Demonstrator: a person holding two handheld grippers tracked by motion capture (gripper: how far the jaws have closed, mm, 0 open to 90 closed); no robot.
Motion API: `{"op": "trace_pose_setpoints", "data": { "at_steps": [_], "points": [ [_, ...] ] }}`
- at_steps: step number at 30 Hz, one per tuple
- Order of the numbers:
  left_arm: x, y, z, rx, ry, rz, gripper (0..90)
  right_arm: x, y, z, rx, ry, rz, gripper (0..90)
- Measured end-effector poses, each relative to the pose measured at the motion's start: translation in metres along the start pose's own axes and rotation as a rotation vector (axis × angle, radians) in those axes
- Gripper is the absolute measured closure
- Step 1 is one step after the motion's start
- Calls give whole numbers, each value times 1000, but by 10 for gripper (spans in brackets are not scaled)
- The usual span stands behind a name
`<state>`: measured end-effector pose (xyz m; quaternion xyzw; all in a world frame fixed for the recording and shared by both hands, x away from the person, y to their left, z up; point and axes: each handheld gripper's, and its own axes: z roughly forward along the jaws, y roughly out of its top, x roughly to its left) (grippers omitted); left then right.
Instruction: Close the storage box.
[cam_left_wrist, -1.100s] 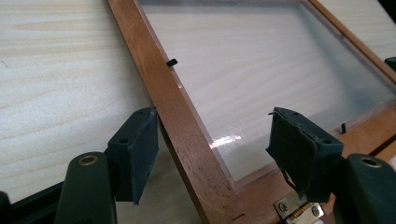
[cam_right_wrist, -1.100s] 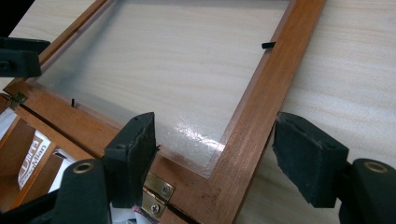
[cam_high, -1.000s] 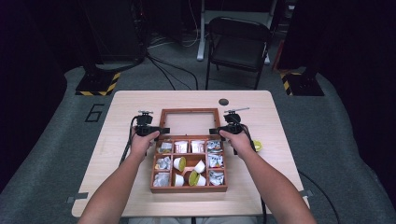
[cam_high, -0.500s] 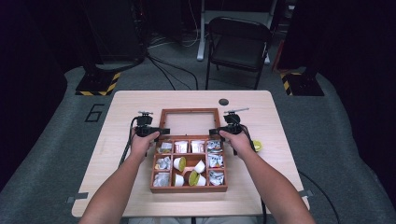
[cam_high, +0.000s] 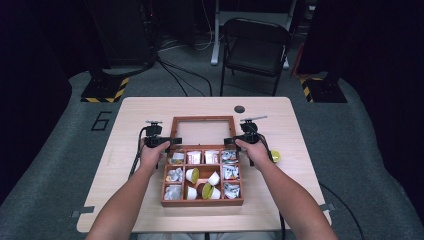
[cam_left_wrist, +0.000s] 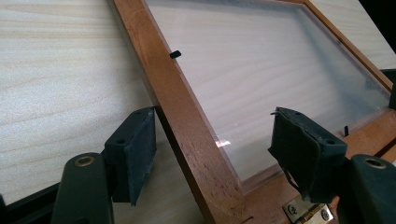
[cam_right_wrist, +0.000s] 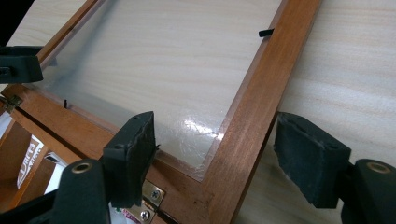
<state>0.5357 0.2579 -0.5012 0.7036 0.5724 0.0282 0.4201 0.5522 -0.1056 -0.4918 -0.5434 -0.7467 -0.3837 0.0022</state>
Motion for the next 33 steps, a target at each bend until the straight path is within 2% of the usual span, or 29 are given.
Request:
{"op": "trace_pose_setpoints", "data": {
  "at_steps": [5,6,8,10,19,29,33],
  "points": [
    [2,0,1,10,-19,-10,305,0,0,3,-2,12,6,279],
    [1,0,1,8,-30,-30,301,0,0,3,0,14,12,279],
    [1,0,2,15,-28,-13,295,-1,0,3,2,21,16,277],
    [0,0,2,9,-25,-22,289,-1,0,4,1,23,18,276],
    [-1,0,1,15,-17,-11,289,-2,1,3,1,33,29,290],
    [-5,2,-3,-6,2,4,311,0,4,-2,-23,39,28,309],
    [-6,3,-6,-21,-5,4,314,2,4,-4,-35,41,28,309]
  ]
}}
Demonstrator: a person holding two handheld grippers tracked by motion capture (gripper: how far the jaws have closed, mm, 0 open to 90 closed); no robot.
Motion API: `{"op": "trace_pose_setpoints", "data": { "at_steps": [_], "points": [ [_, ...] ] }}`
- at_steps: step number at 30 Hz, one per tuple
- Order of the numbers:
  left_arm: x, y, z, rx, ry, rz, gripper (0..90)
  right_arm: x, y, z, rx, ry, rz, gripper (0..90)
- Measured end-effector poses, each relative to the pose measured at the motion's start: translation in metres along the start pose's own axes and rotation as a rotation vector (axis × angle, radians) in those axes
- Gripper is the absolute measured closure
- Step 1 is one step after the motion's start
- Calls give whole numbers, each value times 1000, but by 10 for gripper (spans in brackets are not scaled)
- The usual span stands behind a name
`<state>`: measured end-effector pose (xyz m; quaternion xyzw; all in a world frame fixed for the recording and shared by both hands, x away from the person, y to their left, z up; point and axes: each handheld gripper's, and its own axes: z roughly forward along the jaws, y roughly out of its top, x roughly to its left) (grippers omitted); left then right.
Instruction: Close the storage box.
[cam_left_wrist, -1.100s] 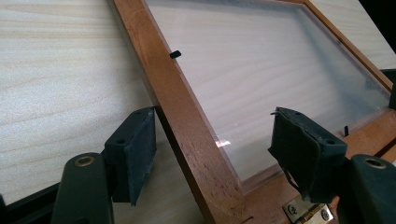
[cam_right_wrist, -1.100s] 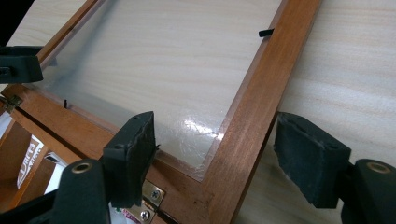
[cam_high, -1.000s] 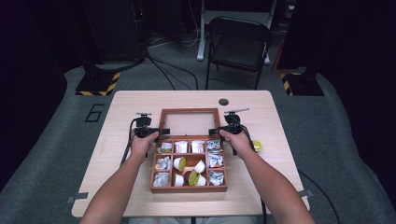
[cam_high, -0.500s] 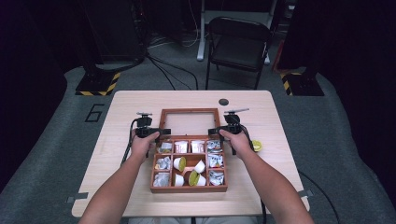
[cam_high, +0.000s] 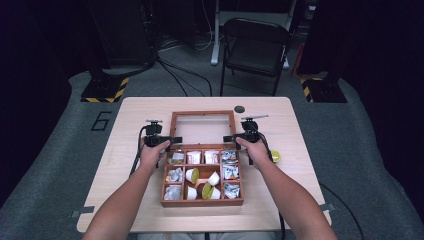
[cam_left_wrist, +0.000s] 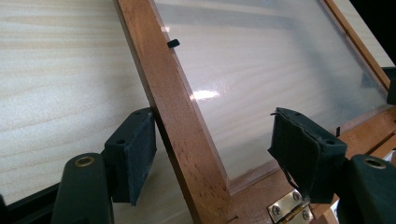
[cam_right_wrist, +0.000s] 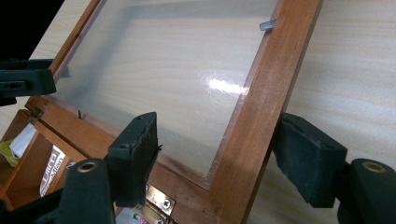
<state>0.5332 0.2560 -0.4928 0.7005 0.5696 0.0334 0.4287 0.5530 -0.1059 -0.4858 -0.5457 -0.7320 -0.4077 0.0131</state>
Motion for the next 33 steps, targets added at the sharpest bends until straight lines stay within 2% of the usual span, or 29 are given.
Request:
{"op": "trace_pose_setpoints", "data": {
  "at_steps": [6,9,11,12,13,15,16,18,19,26,33],
  "points": [
    [-1,4,-9,-30,-23,27,324,3,4,-7,-23,12,-16,309],
    [-4,5,-14,-54,-31,20,334,6,5,-12,-33,17,-18,312],
    [-4,6,-16,-61,-29,38,334,7,7,-14,-45,18,-39,312],
    [-6,6,-17,-68,-31,28,334,8,7,-16,-45,19,-39,312],
    [-6,7,-19,-66,-31,52,334,9,7,-17,-48,23,-39,312],
    [-8,7,-21,-79,-35,39,334,10,7,-20,-55,29,-43,313],
    [-8,7,-23,-74,-38,57,334,10,7,-21,-58,33,-48,313],
    [-11,7,-26,-90,-44,45,333,11,7,-24,-65,38,-52,313],
    [-10,8,-28,-84,-47,61,334,12,7,-25,-68,41,-56,313],
    [-15,8,-38,-111,-66,70,333,17,7,-35,-82,58,-78,312],
    [-22,7,-48,-124,-85,108,333,23,4,-45,-87,60,-129,312]
  ]
}}
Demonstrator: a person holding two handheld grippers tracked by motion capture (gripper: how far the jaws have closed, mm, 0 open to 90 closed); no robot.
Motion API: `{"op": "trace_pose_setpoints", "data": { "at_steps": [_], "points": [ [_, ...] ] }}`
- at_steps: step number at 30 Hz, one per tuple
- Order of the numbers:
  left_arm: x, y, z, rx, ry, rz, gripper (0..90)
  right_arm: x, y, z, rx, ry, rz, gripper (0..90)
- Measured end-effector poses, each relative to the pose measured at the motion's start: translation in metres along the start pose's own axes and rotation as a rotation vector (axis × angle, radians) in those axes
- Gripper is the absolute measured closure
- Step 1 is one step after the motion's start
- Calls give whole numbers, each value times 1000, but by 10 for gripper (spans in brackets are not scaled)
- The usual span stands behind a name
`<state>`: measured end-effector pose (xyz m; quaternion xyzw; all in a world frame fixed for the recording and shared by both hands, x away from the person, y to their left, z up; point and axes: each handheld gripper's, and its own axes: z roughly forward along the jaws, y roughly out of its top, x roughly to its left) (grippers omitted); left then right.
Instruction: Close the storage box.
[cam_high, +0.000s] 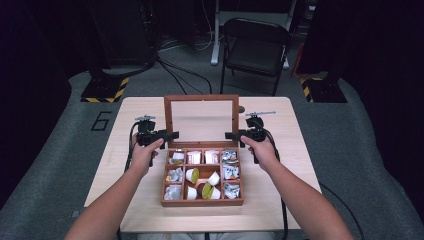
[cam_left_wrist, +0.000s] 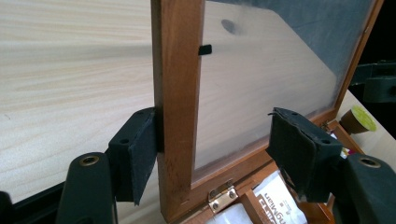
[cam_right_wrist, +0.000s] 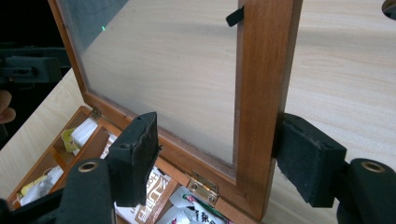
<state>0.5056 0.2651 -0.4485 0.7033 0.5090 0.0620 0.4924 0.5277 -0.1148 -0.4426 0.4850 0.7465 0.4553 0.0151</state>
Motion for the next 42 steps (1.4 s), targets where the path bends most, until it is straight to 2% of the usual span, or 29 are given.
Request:
{"op": "trace_pose_setpoints", "data": {
  "at_steps": [2,4,8,11,13,15,19,24,33,37,42],
  "points": [
    [-3,0,-3,-7,-7,11,333,3,0,-4,-2,-1,-21,312],
    [-6,1,-6,-12,-15,13,333,5,-1,-8,-19,2,-20,321],
    [-12,4,-16,-69,-40,32,369,10,0,-18,-52,18,-37,362],
    [-22,5,-23,-88,-43,79,395,18,-1,-22,-52,17,-56,371],
    [-27,4,-27,-84,-30,115,381,23,-1,-25,-58,13,-79,369],
    [-32,4,-31,-85,-24,141,377,27,-3,-27,-62,13,-80,369],
    [-35,4,-37,-92,-45,146,364,30,-5,-31,-64,10,-103,364],
    [-36,5,-43,-108,-61,144,353,32,-5,-34,-65,23,-104,361],
    [-46,8,-52,-102,-47,165,346,39,-3,-44,-70,15,-117,356],
    [-51,10,-57,-93,-40,166,343,49,0,-53,-79,-1,-128,356],
    [-55,9,-64,-92,-42,172,339,55,0,-59,-68,-6,-152,354]
  ]
}}
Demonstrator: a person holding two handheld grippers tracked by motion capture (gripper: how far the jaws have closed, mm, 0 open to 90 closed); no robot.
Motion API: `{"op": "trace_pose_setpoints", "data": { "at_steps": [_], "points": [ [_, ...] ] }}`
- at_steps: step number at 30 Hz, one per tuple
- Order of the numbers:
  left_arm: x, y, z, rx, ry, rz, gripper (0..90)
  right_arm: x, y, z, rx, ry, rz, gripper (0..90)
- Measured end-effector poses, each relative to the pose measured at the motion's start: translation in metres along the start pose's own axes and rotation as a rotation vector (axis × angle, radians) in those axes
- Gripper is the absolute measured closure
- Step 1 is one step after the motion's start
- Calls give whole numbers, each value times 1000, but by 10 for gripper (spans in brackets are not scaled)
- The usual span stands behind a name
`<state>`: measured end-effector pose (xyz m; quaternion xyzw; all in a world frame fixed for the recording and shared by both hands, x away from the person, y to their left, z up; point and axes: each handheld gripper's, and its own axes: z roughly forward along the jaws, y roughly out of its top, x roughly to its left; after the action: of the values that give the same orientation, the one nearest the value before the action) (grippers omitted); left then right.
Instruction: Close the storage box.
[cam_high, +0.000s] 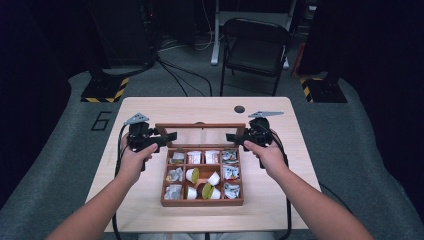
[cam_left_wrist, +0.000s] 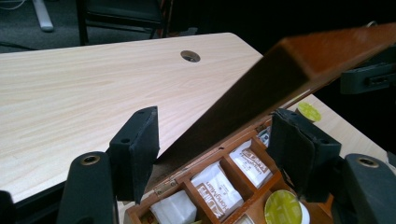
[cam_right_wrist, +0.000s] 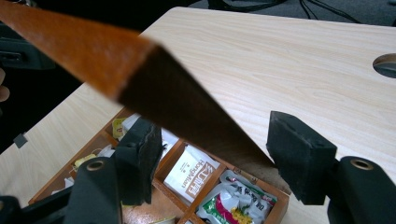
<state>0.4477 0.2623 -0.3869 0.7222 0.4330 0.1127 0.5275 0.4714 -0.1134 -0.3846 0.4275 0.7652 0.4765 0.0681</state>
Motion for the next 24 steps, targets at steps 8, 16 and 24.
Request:
{"op": "trace_pose_setpoints", "data": {
  "at_steps": [8,16,24],
  "points": [
    [-7,0,-15,0,-14,18,336,5,-3,-8,20,6,-6,352],
    [-13,-5,-32,0,-18,17,330,13,-9,-24,2,7,-21,357],
    [-20,-23,-43,14,-34,16,329,20,-24,-36,-7,12,-29,363]
  ]
}}
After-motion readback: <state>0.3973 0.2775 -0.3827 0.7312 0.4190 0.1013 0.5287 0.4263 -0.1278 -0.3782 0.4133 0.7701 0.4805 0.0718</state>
